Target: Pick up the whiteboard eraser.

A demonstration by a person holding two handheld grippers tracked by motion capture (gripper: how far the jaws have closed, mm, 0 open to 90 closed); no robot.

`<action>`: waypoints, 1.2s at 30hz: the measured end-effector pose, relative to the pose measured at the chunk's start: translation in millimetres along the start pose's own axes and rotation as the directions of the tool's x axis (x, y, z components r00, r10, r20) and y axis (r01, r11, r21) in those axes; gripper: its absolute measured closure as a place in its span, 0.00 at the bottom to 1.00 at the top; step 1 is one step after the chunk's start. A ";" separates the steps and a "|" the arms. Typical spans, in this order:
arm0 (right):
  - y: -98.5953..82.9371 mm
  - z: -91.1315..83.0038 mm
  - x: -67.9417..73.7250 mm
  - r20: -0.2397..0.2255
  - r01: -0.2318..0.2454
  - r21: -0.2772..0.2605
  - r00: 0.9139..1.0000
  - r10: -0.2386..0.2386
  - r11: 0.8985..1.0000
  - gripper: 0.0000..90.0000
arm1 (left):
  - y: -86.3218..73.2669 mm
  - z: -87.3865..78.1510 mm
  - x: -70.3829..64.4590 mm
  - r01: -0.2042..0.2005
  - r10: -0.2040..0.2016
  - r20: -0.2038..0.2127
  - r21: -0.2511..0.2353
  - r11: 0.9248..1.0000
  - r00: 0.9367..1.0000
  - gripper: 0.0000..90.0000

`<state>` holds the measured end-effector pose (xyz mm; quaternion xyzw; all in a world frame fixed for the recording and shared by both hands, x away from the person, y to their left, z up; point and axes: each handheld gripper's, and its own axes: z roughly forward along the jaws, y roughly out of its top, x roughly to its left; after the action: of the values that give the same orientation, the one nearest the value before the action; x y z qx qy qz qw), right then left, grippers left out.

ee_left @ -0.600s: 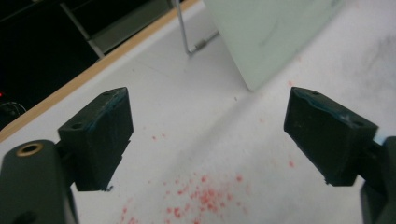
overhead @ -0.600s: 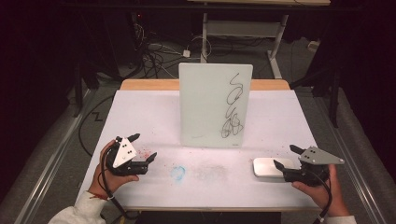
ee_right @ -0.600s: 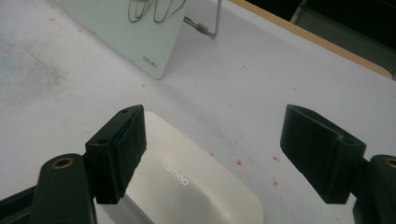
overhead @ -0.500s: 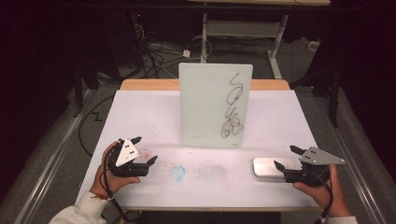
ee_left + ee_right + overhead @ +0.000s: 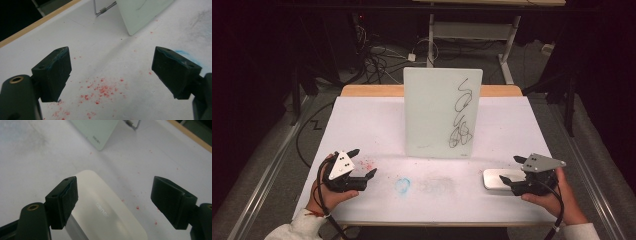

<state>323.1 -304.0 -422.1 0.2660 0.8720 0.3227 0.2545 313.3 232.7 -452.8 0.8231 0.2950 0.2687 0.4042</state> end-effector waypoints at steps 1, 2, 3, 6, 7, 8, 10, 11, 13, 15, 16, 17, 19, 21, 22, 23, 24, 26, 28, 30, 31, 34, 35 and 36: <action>1.8 1.1 -2.4 -0.012 0.021 0.031 1.000 -0.020 0.999 0.25 | -0.7 0.1 -1.2 -0.009 0.009 0.001 0.009 1.000 1.000 0.17; 1.8 1.1 -2.4 -0.012 0.021 0.031 1.000 -0.020 0.999 0.25 | -0.7 0.1 -1.2 -0.009 0.009 0.001 0.009 1.000 1.000 0.17; 5.5 2.7 -8.1 -0.052 0.058 0.072 0.997 -0.055 0.996 0.25 | -1.4 0.5 -2.5 -0.015 0.015 -0.001 0.018 1.000 1.000 0.17; 11.9 6.4 -14.2 -0.119 0.139 0.154 0.985 -0.121 0.978 0.25 | -4.2 0.7 -6.2 -0.027 0.027 -0.001 0.048 0.999 1.000 0.18; 13.9 8.1 -14.5 -0.145 0.178 0.181 0.978 -0.153 0.967 0.26 | -5.0 0.5 -7.1 -0.032 0.032 0.000 0.054 0.998 1.000 0.18; 15.9 10.0 -14.3 -0.171 0.214 0.208 0.969 -0.180 0.954 0.26 | -5.0 0.5 -7.1 -0.032 0.032 0.000 0.054 0.998 1.000 0.18; 18.6 14.2 -13.4 -0.226 0.271 0.254 0.950 -0.216 0.929 0.27 | -6.9 -0.1 -9.1 -0.046 0.047 0.001 0.073 0.996 0.999 0.18; 19.1 16.5 -13.1 -0.246 0.283 0.273 0.945 -0.217 0.919 0.27 | -7.5 -0.4 -9.7 -0.047 0.047 0.002 0.078 0.996 0.999 0.18; 19.0 21.9 -13.3 -0.302 0.325 0.290 0.924 -0.236 0.900 0.27 | -8.7 -0.2 -10.7 -0.047 0.047 0.004 0.090 0.995 0.999 0.17; 18.3 26.8 -13.8 -0.319 0.351 0.323 0.915 -0.247 0.879 0.27 | -9.3 0.1 -11.1 -0.050 0.050 0.004 0.098 0.994 0.999 0.17; 17.8 28.8 -14.6 -0.318 0.354 0.341 0.915 -0.248 0.871 0.27 | -10.2 0.5 -11.6 -0.055 0.054 0.007 0.109 0.993 0.999 0.18; 17.8 28.8 -14.6 -0.318 0.354 0.341 0.915 -0.248 0.871 0.27 | -10.2 0.5 -11.6 -0.055 0.054 0.007 0.109 0.993 0.999 0.17; 18.6 33.0 -19.3 -0.330 0.361 0.350 0.911 -0.248 0.864 0.25 | -10.6 1.4 -11.9 -0.057 0.056 0.015 0.114 0.992 0.998 0.18; 19.0 35.9 -21.5 -0.351 0.368 0.350 0.904 -0.244 0.862 0.25 | -11.0 3.6 -12.1 -0.061 0.057 0.036 0.124 0.990 0.998 0.17; 18.9 38.2 -22.4 -0.363 0.375 0.347 0.899 -0.245 0.860 0.25 | -11.0 3.6 -12.1 -0.061 0.057 0.036 0.124 0.990 0.998 0.17; 18.7 40.3 -22.5 -0.371 0.375 0.358 0.898 -0.238 0.855 0.24 | -11.3 5.0 -12.4 -0.064 0.059 0.043 0.129 0.990 0.997 0.17; 18.1 43.1 -22.8 -0.381 0.377 0.363 0.894 -0.234 0.852 0.24 | -11.4 6.4 -12.8 -0.067 0.061 0.049 0.132 0.989 0.997 0.17; 17.7 49.3 -23.5 -0.402 0.372 0.373 0.890 -0.214 0.850 0.25 | -10.6 9.0 -12.9 -0.087 0.081 0.051 0.136 0.987 0.995 0.17; 17.8 52.7 -22.4 -0.412 0.367 0.372 0.888 -0.203 0.852 0.26 | -10.4 9.0 -12.9 -0.086 0.080 0.051 0.134 0.987 0.996 0.17; 17.8 53.1 -21.9 -0.412 0.365 0.372 0.889 -0.200 0.854 0.26 | -10.6 9.0 -12.1 -0.080 0.073 0.054 0.132 0.988 0.996 0.17; 17.7 52.5 -21.7 -0.412 0.364 0.369 0.889 -0.201 0.855 0.26 | -10.6 9.0 -12.1 -0.080 0.073 0.054 0.132 0.988 0.996 0.17; 16.9 50.5 -22.0 -0.402 0.361 0.359 0.892 -0.206 0.861 0.32 | -11.0 10.2 -11.8 -0.076 0.068 0.060 0.141 0.987 0.996 0.17; 16.9 49.3 -22.4 -0.409 0.359 0.352 0.889 -0.203 0.864 0.33 | -10.8 10.2 -11.9 -0.077 0.070 0.059 0.142 0.987 0.996 0.17; 16.5 48.2 -22.7 -0.416 0.360 0.341 0.886 -0.205 0.868 0.34 | -10.5 10.1 -12.1 -0.079 0.071 0.059 0.141 0.987 0.996 0.17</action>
<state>374.2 -286.9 -436.4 0.1154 0.9815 0.1354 0.0713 309.0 224.3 -469.3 0.8674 0.2715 0.2396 0.3413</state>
